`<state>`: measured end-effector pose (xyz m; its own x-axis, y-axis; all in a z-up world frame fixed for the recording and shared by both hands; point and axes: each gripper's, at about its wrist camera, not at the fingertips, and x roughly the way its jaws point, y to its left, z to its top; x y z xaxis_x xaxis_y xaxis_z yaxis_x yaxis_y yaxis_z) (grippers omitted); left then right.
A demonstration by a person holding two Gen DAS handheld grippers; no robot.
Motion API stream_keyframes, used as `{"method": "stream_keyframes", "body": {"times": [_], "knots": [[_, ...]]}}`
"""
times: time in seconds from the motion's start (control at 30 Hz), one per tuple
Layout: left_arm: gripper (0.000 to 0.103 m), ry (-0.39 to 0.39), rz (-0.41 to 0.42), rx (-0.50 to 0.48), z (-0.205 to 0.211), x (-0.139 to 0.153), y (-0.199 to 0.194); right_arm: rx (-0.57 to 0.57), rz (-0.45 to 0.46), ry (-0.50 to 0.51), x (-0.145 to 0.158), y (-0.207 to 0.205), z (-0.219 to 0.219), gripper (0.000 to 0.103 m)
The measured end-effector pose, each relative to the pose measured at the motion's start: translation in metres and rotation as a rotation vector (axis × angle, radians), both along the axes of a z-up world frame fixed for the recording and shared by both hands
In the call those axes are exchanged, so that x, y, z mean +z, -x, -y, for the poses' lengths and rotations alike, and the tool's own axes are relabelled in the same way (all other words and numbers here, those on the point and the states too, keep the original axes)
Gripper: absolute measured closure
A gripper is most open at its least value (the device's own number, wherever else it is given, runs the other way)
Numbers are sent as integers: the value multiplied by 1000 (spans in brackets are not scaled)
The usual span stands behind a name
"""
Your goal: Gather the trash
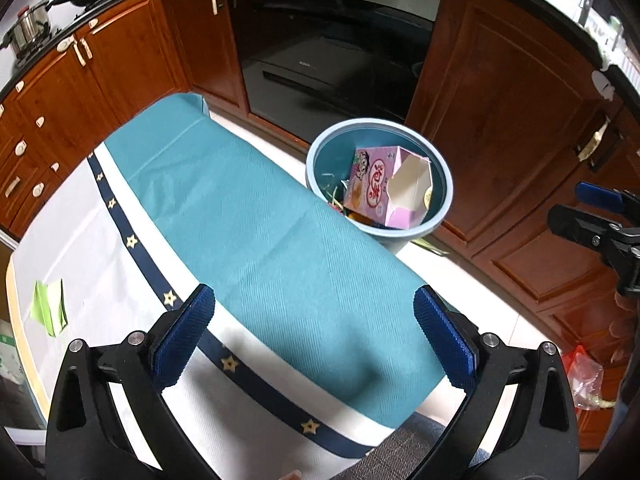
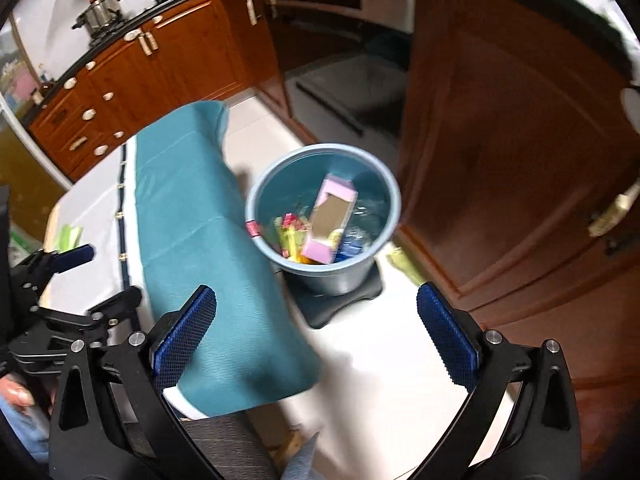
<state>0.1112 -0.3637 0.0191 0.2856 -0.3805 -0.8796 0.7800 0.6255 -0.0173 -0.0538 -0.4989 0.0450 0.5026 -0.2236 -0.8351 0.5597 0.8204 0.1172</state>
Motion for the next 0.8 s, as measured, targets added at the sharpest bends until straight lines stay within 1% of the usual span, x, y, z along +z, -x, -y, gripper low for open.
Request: {"method": "stream_keyframes", "body": {"times": [0.17,0.3,0.43,0.6,0.8], "knots": [[4,2,6,-2,-6,-2,3,-35,-26,-6,-16,8,-9,7],[4,-2,-5,-9,-5,-9,3,-40,-56,-29,-35,5,-12,7],[4,-8,-16,-6,-3,-15,0,-59,-63,-38,-45,1,-15,7],[4,-18,-41,4,-1,-25,-7,-57,-62,-54,-52,-5,-13,7],[4,-36,-47,2,4,-34,-8,-61,-72,-58,-59,-10,-9,7]]}}
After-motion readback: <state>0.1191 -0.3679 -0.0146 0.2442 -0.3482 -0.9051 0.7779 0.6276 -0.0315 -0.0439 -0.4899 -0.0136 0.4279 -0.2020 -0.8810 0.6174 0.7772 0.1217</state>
